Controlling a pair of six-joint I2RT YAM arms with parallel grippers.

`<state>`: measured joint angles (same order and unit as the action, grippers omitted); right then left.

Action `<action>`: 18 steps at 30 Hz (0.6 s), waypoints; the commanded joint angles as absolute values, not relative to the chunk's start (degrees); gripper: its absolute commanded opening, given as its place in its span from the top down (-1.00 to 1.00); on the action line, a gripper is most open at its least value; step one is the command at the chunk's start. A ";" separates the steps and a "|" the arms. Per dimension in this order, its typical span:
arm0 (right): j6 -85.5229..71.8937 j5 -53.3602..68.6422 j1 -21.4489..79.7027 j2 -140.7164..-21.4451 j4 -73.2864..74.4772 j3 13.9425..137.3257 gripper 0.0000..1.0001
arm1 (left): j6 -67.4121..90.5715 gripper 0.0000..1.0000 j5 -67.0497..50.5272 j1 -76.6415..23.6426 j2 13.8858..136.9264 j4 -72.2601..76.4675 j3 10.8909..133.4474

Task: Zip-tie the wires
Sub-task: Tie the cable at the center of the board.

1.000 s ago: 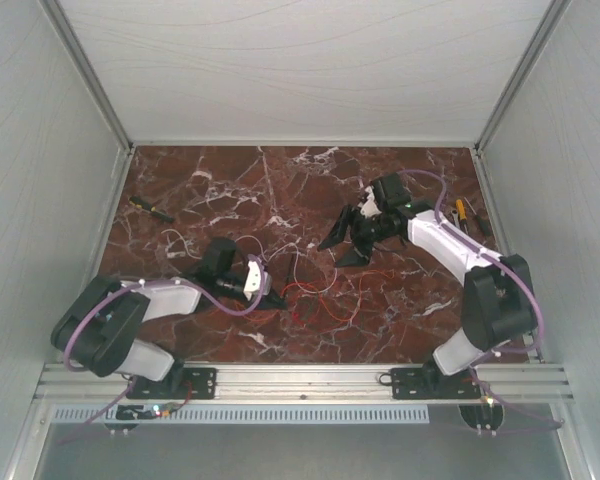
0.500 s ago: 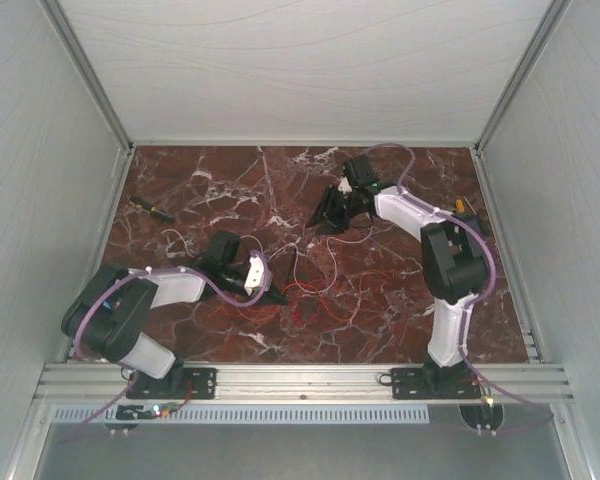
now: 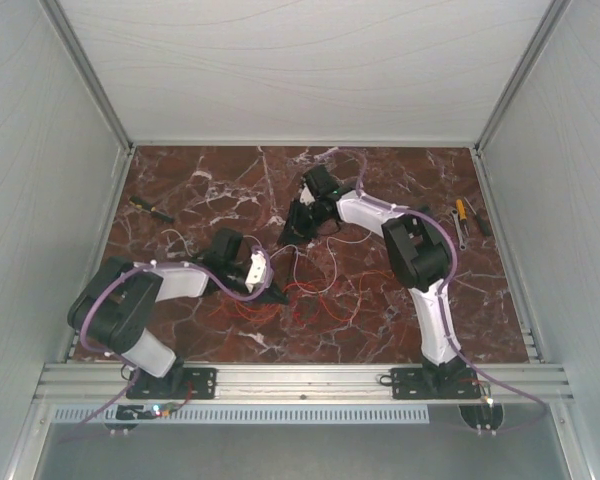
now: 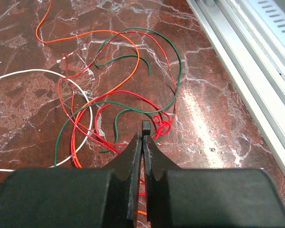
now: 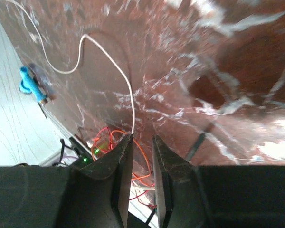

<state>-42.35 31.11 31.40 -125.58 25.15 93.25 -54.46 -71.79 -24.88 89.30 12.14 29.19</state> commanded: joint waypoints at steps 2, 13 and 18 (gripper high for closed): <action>-44.37 34.15 35.47 -123.90 23.07 90.52 0.62 | -59.40 1.00 -76.36 -24.61 90.39 13.64 31.32; -47.64 36.44 36.96 -121.81 23.02 88.91 0.60 | -63.63 1.00 -77.38 -24.61 93.07 11.14 32.95; -45.25 32.75 34.85 -121.41 25.71 91.81 0.48 | -65.08 1.00 -77.53 -24.61 93.55 9.41 33.75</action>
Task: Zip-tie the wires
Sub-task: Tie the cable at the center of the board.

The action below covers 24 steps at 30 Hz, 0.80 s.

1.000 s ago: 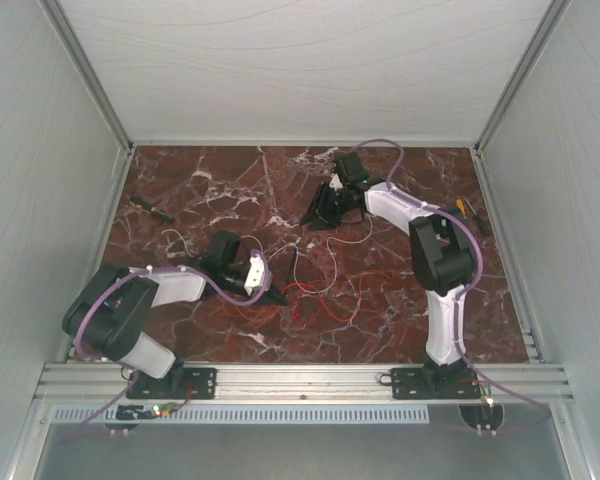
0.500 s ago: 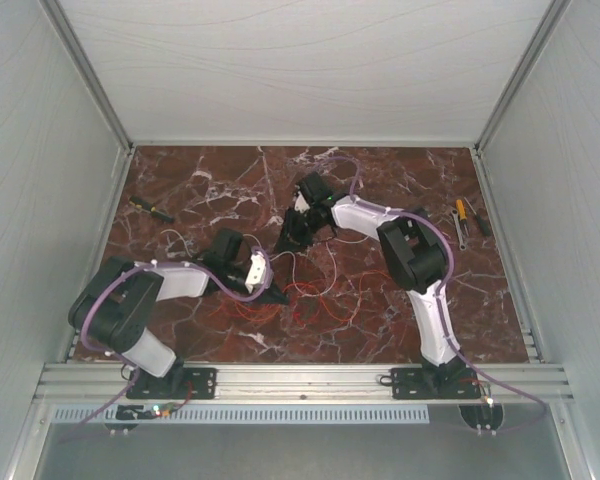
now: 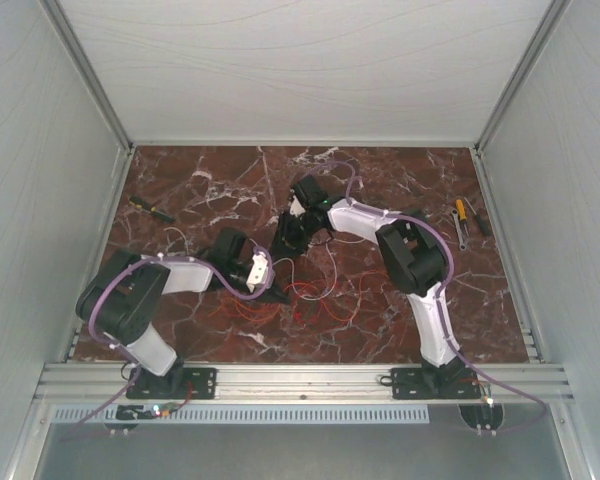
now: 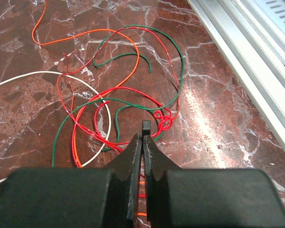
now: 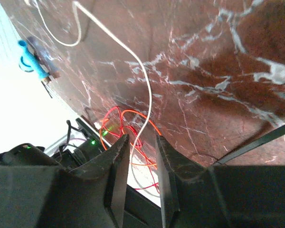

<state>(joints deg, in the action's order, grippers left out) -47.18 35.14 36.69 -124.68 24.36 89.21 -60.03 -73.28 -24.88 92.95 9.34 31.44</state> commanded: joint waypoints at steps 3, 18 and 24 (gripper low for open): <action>-43.12 30.38 33.22 -119.85 26.68 91.55 0.38 | -65.18 1.00 -77.74 -24.61 93.72 9.32 33.79; -44.52 35.69 24.50 -116.62 3.14 73.90 0.03 | -65.72 1.00 -78.10 -24.61 95.42 9.32 34.43; -49.73 38.87 24.85 -120.61 -7.81 70.38 0.02 | -66.05 1.00 -78.28 -24.61 96.17 9.32 34.72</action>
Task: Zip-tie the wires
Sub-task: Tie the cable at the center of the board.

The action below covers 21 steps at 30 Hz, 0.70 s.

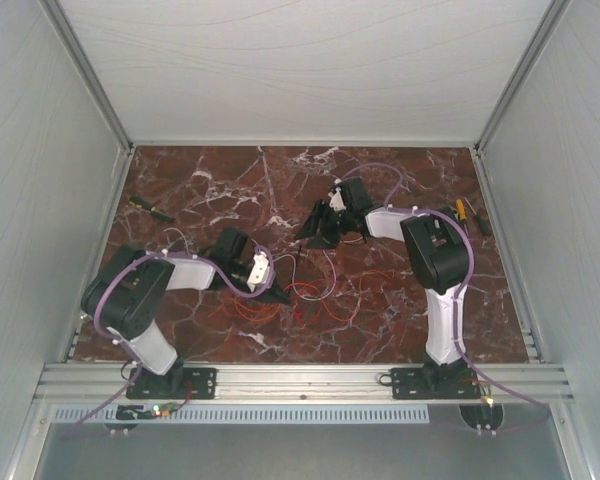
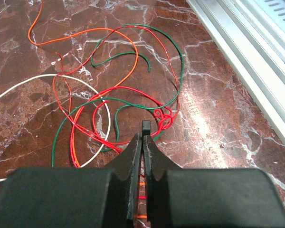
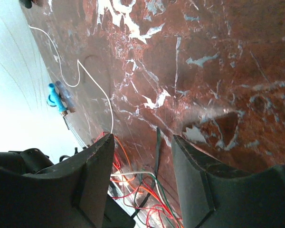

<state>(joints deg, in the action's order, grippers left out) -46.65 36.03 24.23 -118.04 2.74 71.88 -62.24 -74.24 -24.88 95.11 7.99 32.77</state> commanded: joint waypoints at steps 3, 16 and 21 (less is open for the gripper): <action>-50.10 40.30 25.52 -121.91 -9.62 69.46 0.03 | -65.89 1.00 -78.54 -24.61 96.24 9.32 34.91; -53.21 43.80 27.58 -121.99 -21.69 58.59 0.10 | -65.65 1.00 -79.57 -24.61 96.71 9.01 35.50; -55.77 42.91 27.71 -122.62 -26.54 56.17 0.32 | -65.63 1.00 -79.78 -24.61 96.76 8.52 35.76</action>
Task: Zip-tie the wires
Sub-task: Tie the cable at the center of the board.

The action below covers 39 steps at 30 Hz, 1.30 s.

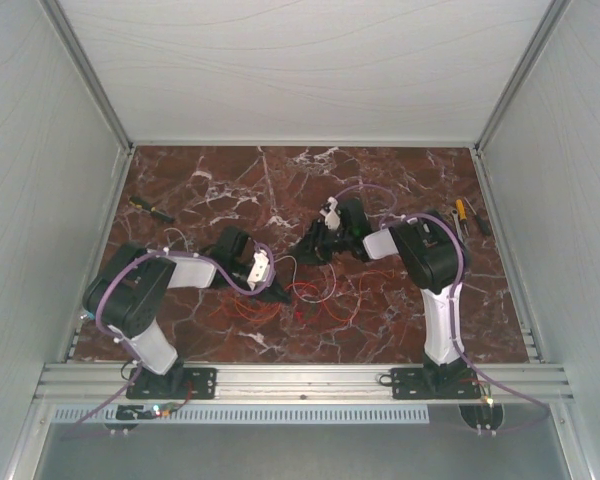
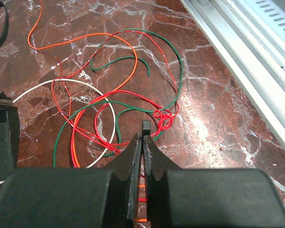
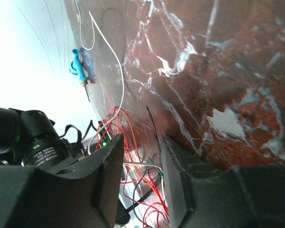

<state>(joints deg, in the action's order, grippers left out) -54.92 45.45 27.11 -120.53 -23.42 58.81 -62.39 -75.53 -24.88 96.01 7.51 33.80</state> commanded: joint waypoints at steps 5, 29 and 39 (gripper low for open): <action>-55.45 39.53 28.50 -122.99 -27.56 55.10 0.68 | -65.78 1.00 -79.95 -24.61 96.69 8.20 35.82; -56.65 37.42 28.59 -126.26 -35.05 55.03 1.00 | -65.77 1.00 -80.89 -24.61 97.26 6.76 36.35; -52.91 37.87 28.49 -120.21 -30.69 55.72 1.00 | -53.31 1.00 -82.14 -24.60 95.84 11.35 36.31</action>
